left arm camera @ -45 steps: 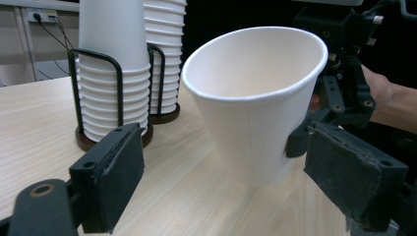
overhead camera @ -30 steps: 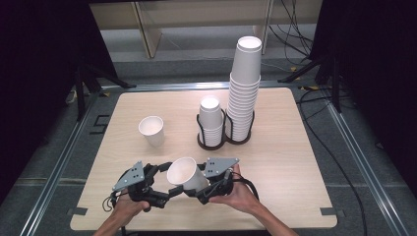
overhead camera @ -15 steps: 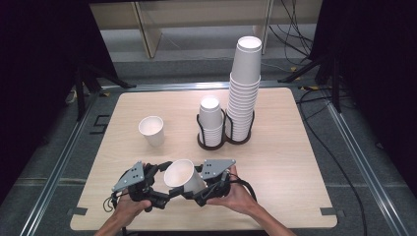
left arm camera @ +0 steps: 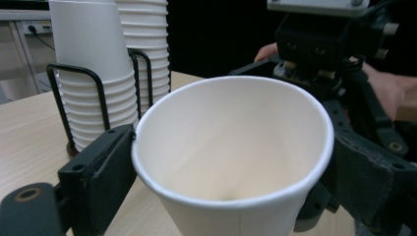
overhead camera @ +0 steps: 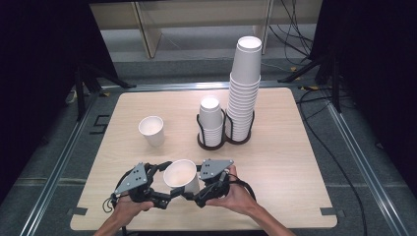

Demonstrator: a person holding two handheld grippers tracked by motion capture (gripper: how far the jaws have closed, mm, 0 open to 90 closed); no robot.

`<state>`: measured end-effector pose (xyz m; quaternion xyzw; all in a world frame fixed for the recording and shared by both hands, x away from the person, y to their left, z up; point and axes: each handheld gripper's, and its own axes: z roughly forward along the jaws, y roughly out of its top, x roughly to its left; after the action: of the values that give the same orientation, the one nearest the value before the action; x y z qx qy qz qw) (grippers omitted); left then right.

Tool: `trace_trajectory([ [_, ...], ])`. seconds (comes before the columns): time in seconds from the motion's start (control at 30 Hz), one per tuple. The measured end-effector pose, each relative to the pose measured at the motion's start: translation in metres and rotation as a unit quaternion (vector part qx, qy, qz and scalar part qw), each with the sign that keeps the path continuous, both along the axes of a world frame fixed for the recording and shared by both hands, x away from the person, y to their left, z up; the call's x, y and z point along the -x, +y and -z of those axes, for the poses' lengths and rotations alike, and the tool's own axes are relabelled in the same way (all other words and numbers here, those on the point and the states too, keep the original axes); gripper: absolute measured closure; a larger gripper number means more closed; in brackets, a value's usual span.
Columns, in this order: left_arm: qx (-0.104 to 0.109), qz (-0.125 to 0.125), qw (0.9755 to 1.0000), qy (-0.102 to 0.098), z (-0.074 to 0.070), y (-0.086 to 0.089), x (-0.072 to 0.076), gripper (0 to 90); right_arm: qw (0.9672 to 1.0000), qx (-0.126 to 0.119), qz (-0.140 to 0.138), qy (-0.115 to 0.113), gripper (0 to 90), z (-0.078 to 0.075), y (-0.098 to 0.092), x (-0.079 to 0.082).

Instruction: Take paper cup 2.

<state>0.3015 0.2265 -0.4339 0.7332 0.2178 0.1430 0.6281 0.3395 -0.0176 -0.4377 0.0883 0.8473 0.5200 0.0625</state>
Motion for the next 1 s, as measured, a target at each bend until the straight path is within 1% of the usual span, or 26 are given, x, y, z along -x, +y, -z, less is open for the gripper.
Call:
trace_trajectory([
  [0.03,-0.001,0.001,1.0000,0.001,0.0000,-0.0002,0.0001,10.7,1.0000,0.003,-0.003,0.006,15.3,0.0000,0.0004,0.0008],
  [0.07,0.002,-0.001,1.0000,0.002,0.0002,-0.0012,0.0006,10.8,1.0000,0.002,-0.002,0.003,15.4,0.0002,0.0013,0.0009],
  [0.1,0.000,0.000,1.0000,0.001,-0.0001,-0.0013,0.0006,10.9,1.0000,0.002,-0.001,-0.001,15.4,0.0006,0.0022,0.0009],
  [0.13,-0.001,0.001,1.0000,0.000,-0.0003,-0.0014,0.0006,11.0,1.0000,0.002,-0.002,0.005,15.5,0.0010,0.0034,0.0016],
  [0.2,0.003,0.001,1.0000,0.001,-0.0008,-0.0020,0.0014,11.2,1.0000,-0.002,-0.006,0.004,15.7,0.0016,0.0054,0.0012],
  [0.27,0.016,0.007,0.9998,-0.003,0.0000,-0.0032,0.0004,11.3,1.0000,-0.005,-0.006,0.003,15.8,0.0017,0.0063,0.0009],
  [0.33,0.016,0.004,0.9999,-0.001,-0.0007,-0.0028,0.0008,11.4,0.9999,-0.011,-0.009,0.006,16.6,0.0021,0.0066,0.0007],
  [0.37,0.003,0.002,1.0000,0.000,-0.0018,-0.0010,0.0013,11.5,0.9999,-0.012,-0.008,0.006,16.7,0.0022,0.0067,0.0008],
  [0.43,0.003,0.002,1.0000,0.000,-0.0021,-0.0004,0.0010,11.5,0.9998,-0.016,-0.008,0.011,17.3,0.0024,0.0068,0.0007],
  [0.47,0.007,0.002,1.0000,0.000,-0.0022,-0.0003,0.0009,11.5,0.9997,-0.017,-0.009,0.014,17.7,0.0023,0.0065,0.0004],
  [0.5,0.013,0.001,0.9999,0.001,-0.0024,-0.0002,0.0009,11.4,0.9995,-0.023,-0.009,0.021,18.3,0.0026,0.0068,0.0008],
  [0.53,0.022,0.006,0.9998,-0.002,-0.0024,-0.0002,0.0000,11.1,0.9994,-0.026,-0.008,0.022,18.8,0.0023,0.0062,0.0009],
  [0.57,0.018,0.003,0.9998,0.002,-0.0034,0.0010,0.0005,10.6,0.9995,-0.028,-0.010,0.014,19.4,0.0015,0.0055,0.0000],
  [0.6,0.017,0.004,0.9998,0.003,-0.0036,0.0022,0.0001,9.8,0.9995,-0.028,-0.011,0.011,19.8,0.0008,0.0053,0.0001],
  [0.63,0.022,0.004,0.9997,0.005,-0.0034,0.0021,0.0000,9.4,0.9994,-0.031,-0.008,0.016,20.1,0.0008,0.0057,0.0012],
  [0.77,0.024,0.004,0.9997,0.005,-0.0027,0.0019,-0.0005,8.3,0.9994,-0.031,-0.008,0.014,20.8,-0.0001,0.0051,0.0011],
  [0.87,0.028,0.006,0.9995,0.013,-0.0028,0.0026,-0.0009,7.5,0.9994,-0.034,-0.001,0.002,21.1,0.0001,0.0040,0.0007],
  [0.93,0.028,0.003,0.9995,0.015,-0.0027,0.0040,-0.0006,9.2,0.9994,-0.035,0.003,0.000,21.2,-0.0006,0.0020,0.0002],
  [0.97,0.031,0.001,0.9994,0.015,-0.0025,0.0046,-0.0006,11.9,0.9992,-0.038,0.007,-0.004,21.2,-0.0008,0.0002,-0.0012],
  [1.0,0.029,0.002,0.9994,0.016,-0.0027,0.0062,-0.0008,15.3,0.9991,-0.039,0.014,-0.007,21.2,-0.0014,-0.0022,-0.0020],
])
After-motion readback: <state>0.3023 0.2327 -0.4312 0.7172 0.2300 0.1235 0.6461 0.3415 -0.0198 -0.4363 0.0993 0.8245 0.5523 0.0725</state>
